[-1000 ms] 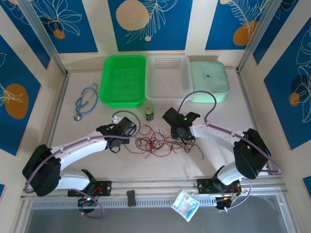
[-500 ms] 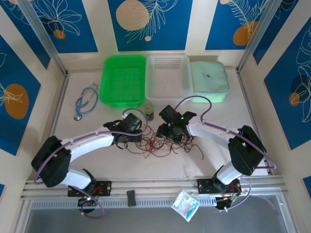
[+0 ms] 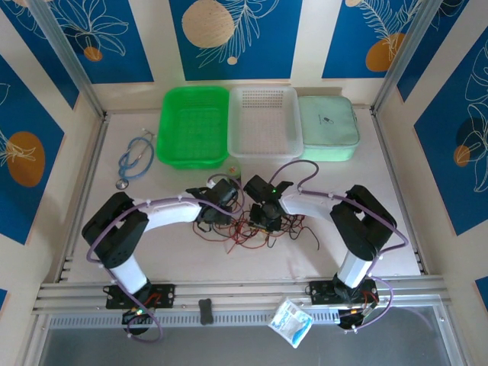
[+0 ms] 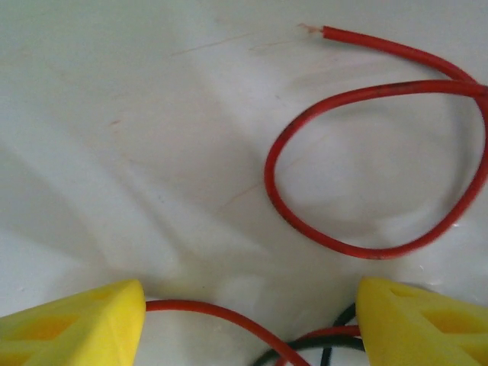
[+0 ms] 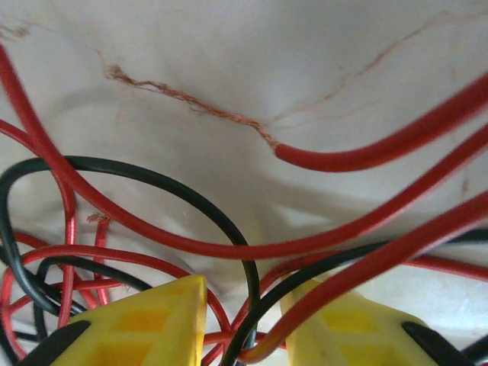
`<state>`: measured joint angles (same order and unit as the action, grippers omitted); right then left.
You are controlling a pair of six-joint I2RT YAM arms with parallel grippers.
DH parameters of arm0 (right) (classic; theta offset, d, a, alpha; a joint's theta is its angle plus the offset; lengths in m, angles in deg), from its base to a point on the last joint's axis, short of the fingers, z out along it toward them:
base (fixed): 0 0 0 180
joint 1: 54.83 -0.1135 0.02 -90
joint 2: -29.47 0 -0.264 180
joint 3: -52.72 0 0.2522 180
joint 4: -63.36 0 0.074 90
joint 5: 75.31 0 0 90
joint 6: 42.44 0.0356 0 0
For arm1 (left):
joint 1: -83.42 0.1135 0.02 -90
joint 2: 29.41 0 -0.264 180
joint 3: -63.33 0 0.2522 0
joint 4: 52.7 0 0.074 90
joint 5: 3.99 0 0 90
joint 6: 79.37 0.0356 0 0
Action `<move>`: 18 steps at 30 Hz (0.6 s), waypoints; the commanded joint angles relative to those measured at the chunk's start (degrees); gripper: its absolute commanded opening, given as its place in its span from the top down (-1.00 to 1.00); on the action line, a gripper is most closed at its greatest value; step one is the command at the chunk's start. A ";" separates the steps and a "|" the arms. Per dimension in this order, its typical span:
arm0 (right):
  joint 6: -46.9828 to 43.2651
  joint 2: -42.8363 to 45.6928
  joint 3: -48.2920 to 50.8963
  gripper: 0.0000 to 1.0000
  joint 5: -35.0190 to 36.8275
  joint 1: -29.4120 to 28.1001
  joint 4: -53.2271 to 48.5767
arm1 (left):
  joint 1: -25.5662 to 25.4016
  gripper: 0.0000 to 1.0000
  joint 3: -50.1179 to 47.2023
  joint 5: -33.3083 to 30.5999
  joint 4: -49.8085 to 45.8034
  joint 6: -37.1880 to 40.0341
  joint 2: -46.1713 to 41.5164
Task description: Untangle the cables
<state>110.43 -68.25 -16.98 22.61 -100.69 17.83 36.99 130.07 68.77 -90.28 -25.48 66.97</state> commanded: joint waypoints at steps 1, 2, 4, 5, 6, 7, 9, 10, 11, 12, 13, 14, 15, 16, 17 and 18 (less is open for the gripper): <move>0.23 -0.84 1.70 0.38 0.80 -1.41 -1.48 | -0.05 -0.44 -0.33 -7.27 -6.62 -1.02 2.21; 0.06 -0.83 1.80 0.38 1.26 -1.58 -1.86 | 0.30 -0.45 -0.91 -7.57 -6.77 -1.21 2.45; -0.38 -0.88 1.79 0.42 2.19 -1.93 -2.61 | 0.90 -0.44 -1.93 -7.64 -6.44 -1.41 2.87; -0.83 -0.92 1.56 0.47 2.63 -2.12 -2.92 | 1.16 -0.45 -2.32 -7.64 -6.33 -1.48 3.22; -1.43 -0.95 1.42 0.50 3.07 -2.39 -3.19 | 1.51 -0.45 -2.52 -7.71 -6.47 -1.58 3.50; -1.86 -0.95 1.23 0.54 3.59 -2.57 -3.57 | 1.88 -0.44 -2.60 -7.90 -6.87 -1.55 3.71; -2.61 -0.99 0.47 0.67 5.56 -3.38 -5.06 | 2.62 -0.44 -2.87 -8.99 -8.55 -2.06 3.90; -3.06 -0.99 0.17 0.70 6.34 -3.76 -5.61 | 2.97 -0.45 -3.10 -9.61 -9.34 -2.34 3.67; -3.86 -0.99 -0.18 0.74 7.47 -4.18 -6.16 | 3.57 -0.45 -3.75 -10.26 -10.07 -2.92 3.28; -4.63 -0.91 -0.51 0.77 8.35 -4.60 -6.64 | 4.28 -0.45 -4.65 -10.60 -10.58 -3.40 2.64; -5.45 -1.00 -0.86 0.80 9.07 -4.95 -6.96 | 5.10 -0.45 -5.56 -10.66 -10.72 -3.88 1.77; -6.45 -1.03 -1.22 0.82 9.66 -5.31 -7.16 | 6.16 -0.47 -6.80 -10.62 -10.81 -4.64 0.52; -7.48 -1.00 -1.49 0.83 10.23 -5.77 -7.10 | 7.41 -0.47 -7.97 -10.07 -10.61 -5.30 -0.88; -8.32 -1.07 -1.70 0.84 10.41 -6.12 -6.84 | 8.41 -0.48 -9.20 -9.21 -10.12 -5.68 -2.39; -9.24 -1.09 -1.87 0.84 10.48 -6.40 -6.36 | 9.71 -0.49 -10.43 -8.23 -9.41 -6.09 -4.22; -9.90 -1.25 -1.97 0.84 10.29 -6.71 -5.83 | 10.75 -0.49 -11.25 -7.35 -9.03 -6.46 -5.63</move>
<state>104.16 -68.27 -17.70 31.69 -106.14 14.28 42.89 124.05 64.66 -89.66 -30.12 62.66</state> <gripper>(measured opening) 0.088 0.743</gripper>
